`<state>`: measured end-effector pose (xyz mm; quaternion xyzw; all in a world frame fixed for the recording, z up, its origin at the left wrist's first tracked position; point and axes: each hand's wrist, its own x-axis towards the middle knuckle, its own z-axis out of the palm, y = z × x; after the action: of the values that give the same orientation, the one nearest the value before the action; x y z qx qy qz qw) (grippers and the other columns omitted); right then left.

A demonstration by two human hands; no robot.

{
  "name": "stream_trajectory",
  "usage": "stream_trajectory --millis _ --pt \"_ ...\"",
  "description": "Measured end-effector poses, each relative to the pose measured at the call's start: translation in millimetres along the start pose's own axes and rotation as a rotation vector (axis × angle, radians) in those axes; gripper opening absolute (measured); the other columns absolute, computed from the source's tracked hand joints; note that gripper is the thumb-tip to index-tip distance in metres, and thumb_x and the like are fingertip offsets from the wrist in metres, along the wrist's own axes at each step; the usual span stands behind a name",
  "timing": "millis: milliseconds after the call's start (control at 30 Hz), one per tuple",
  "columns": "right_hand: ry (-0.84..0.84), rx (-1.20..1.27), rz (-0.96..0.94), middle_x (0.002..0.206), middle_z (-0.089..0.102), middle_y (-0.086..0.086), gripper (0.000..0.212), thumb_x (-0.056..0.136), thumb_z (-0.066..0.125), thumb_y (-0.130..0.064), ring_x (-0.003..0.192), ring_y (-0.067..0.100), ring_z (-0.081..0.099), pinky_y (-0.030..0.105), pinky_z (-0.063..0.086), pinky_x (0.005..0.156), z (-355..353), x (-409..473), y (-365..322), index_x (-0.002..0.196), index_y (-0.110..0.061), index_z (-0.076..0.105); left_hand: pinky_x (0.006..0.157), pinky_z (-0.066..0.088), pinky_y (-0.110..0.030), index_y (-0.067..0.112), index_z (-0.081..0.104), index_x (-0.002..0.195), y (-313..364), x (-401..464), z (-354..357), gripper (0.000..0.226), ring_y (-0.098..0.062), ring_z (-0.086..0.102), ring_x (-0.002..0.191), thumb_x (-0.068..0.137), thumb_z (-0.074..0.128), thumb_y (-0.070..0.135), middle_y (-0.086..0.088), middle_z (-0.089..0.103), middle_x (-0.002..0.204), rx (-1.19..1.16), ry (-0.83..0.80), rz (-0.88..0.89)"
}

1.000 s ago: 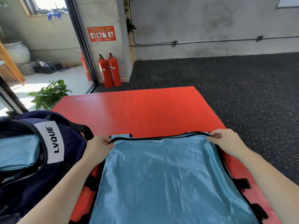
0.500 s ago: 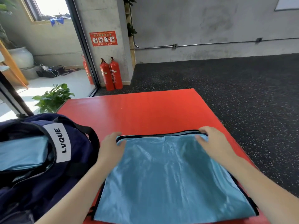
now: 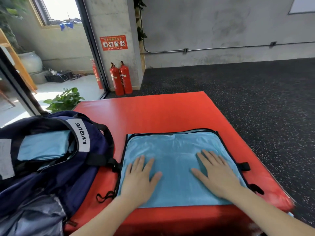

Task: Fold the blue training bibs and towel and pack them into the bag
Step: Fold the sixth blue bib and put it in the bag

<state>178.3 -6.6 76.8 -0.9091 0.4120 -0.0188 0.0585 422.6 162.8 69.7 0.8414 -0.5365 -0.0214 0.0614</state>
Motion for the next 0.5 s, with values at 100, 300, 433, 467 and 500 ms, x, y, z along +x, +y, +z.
stream_trajectory --millis 100,300,433,467,500 --pt "0.008 -0.049 0.063 0.169 0.002 -0.006 0.102 0.080 -0.010 -0.085 0.155 0.012 -0.002 0.034 -0.001 0.126 -2.3 -3.2 25.6 0.162 -0.025 0.006 0.125 0.005 -0.037 0.031 0.012 0.161 -31.7 -3.0 -6.3 0.120 -0.020 0.004 0.155 0.063 -0.033 0.085 -0.005 0.008 0.169 0.025 0.017 -0.066" --pt "-0.023 -0.056 0.071 0.169 0.001 -0.002 0.091 0.092 0.004 -0.077 0.155 0.013 -0.003 0.035 -0.003 0.126 -11.2 -9.6 22.8 0.162 -0.019 0.003 0.124 0.001 -0.040 0.029 0.011 0.161 -30.1 -12.0 -21.2 0.109 -0.018 -0.001 0.155 0.071 -0.020 0.082 -0.004 0.008 0.169 0.011 -0.021 -0.118" --pt "-0.010 -0.050 0.042 0.169 0.001 -0.003 0.107 0.078 -0.012 -0.084 0.155 0.012 -0.005 0.035 -0.006 0.126 -12.9 -17.5 18.3 0.162 -0.020 0.006 0.125 -0.001 -0.044 0.026 0.021 0.159 -23.5 -24.8 -24.9 0.129 -0.020 0.002 0.156 0.060 -0.036 0.085 -0.007 0.013 0.168 0.027 0.015 -0.115" --pt "-0.005 -0.045 0.018 0.169 0.001 -0.004 0.112 0.074 -0.017 -0.086 0.155 0.012 -0.006 0.036 -0.006 0.126 -12.6 -21.8 15.0 0.162 -0.022 0.007 0.125 -0.002 -0.044 0.026 0.022 0.159 -19.6 -31.5 -26.4 0.126 -0.021 0.000 0.156 0.063 -0.033 0.085 -0.007 0.011 0.168 0.012 0.020 -0.103" --pt "0.000 -0.040 -0.011 0.169 0.001 -0.005 0.113 0.072 -0.018 -0.088 0.155 0.012 -0.006 0.037 -0.006 0.126 -12.0 -26.9 10.8 0.162 -0.024 0.007 0.124 -0.003 -0.044 0.027 0.022 0.159 -15.1 -39.1 -28.2 0.118 -0.021 -0.003 0.156 0.068 -0.026 0.085 -0.007 0.009 0.168 -0.008 0.020 -0.097"
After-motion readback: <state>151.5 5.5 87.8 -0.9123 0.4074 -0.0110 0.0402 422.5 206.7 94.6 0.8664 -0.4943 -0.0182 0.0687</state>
